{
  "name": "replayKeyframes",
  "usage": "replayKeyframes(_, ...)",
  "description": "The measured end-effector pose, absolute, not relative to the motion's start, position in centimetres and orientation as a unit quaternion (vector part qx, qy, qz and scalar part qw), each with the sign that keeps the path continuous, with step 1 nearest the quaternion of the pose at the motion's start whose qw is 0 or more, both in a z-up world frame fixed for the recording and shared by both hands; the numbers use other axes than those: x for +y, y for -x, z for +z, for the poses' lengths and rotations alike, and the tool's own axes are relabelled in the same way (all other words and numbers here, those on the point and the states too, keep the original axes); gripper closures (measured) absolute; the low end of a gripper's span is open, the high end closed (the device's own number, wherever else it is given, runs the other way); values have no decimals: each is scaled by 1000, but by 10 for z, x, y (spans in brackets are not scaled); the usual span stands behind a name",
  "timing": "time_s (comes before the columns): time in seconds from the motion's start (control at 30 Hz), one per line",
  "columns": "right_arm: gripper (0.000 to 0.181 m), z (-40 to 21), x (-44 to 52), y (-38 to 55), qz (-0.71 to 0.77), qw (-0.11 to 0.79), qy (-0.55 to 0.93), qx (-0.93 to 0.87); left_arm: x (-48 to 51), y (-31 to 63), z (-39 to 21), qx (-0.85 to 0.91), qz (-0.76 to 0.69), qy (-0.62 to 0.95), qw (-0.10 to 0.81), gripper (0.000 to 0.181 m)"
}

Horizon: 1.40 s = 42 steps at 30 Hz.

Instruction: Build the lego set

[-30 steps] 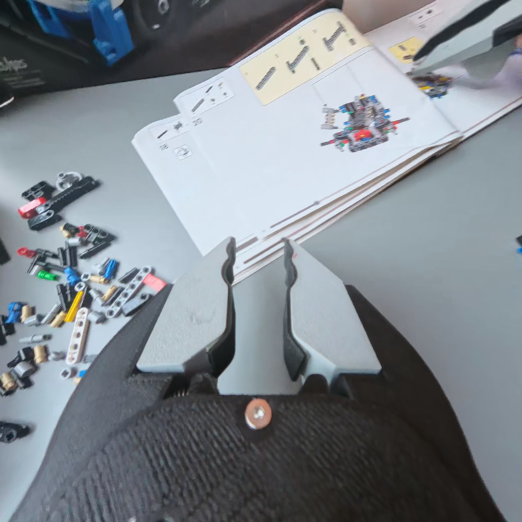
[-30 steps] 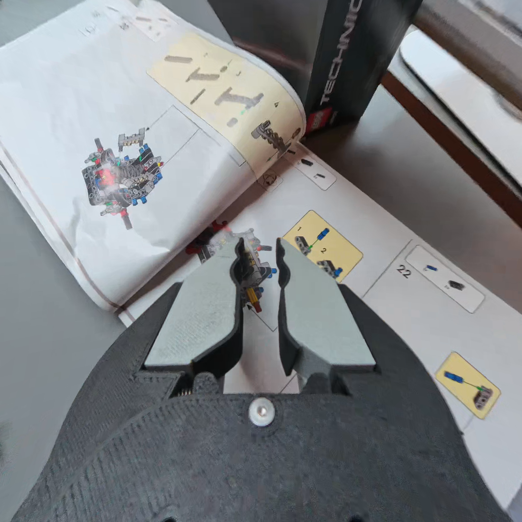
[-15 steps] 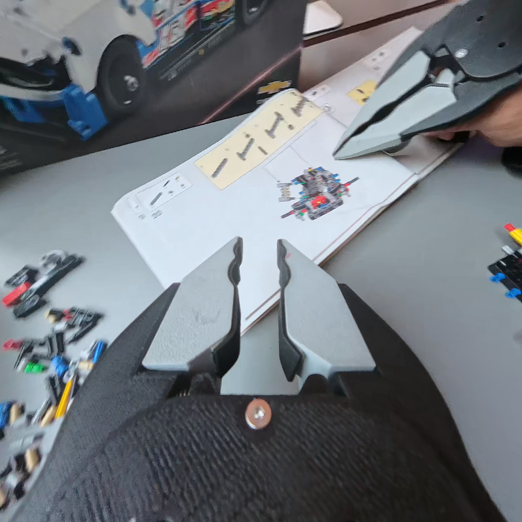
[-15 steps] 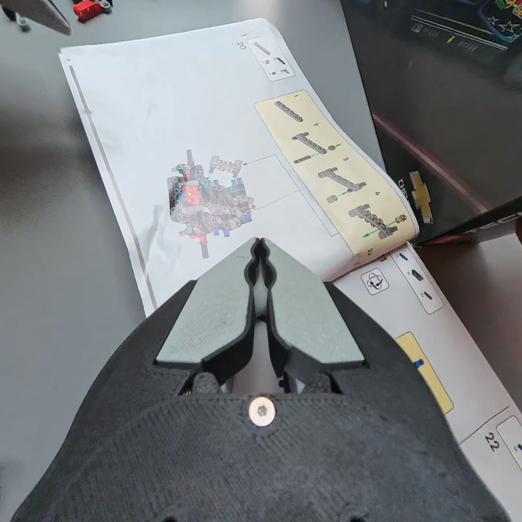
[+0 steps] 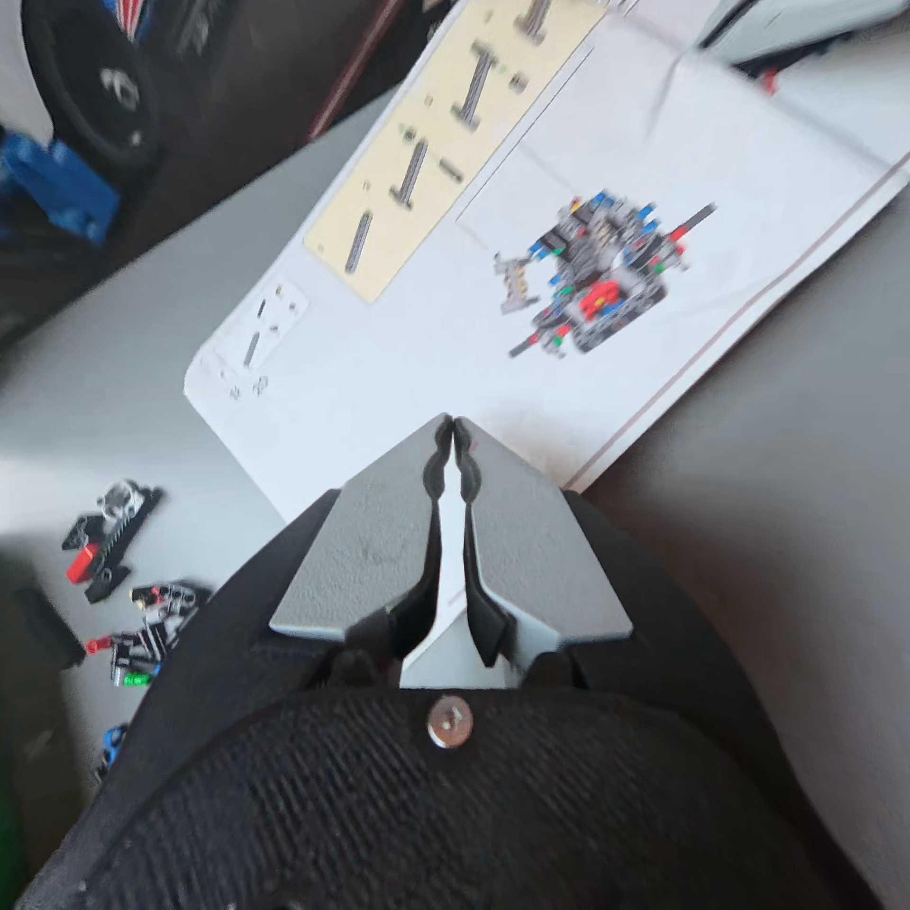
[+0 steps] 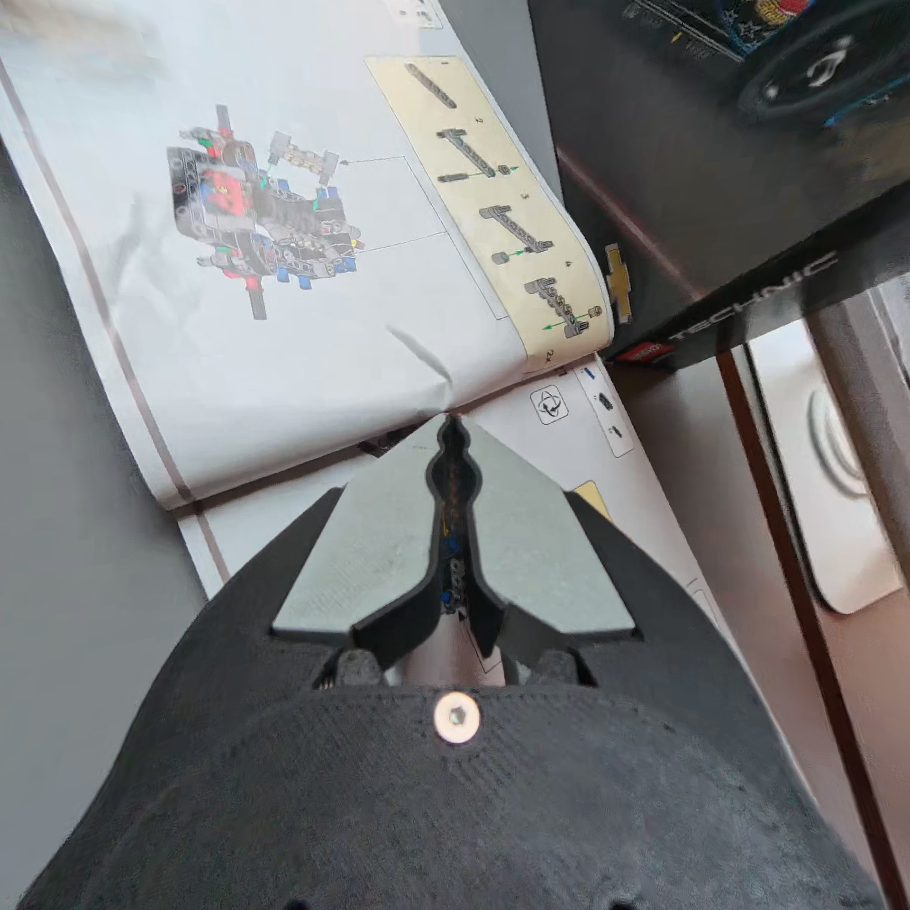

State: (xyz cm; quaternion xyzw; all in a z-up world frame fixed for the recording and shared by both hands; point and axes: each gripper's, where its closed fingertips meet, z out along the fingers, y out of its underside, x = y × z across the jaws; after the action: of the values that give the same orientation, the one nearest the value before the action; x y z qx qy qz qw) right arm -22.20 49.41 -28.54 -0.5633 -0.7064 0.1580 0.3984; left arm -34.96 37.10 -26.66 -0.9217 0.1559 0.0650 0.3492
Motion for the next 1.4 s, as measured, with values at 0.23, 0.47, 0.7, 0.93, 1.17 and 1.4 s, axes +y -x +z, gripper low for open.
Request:
replayKeyframes(0.23,181,-284,477,229,206,383,535,-724,416,201,-241,366,-27,843,393,180)
replayKeyframes(0.47,181,-275,494,228,227,396,577,-678,448,173,-281,439,3,847,300,181)
replayKeyframes(0.7,181,-273,508,224,233,394,610,-647,445,203,-289,459,68,856,227,181)
replayKeyframes(0.93,181,-284,518,222,192,380,634,-645,445,209,-281,350,41,871,342,181)
replayKeyframes(1.17,181,-283,514,222,195,384,624,-652,462,246,-289,309,94,877,357,181)
replayKeyframes(1.4,181,-272,485,234,231,389,552,-701,444,267,-291,259,84,894,356,181)
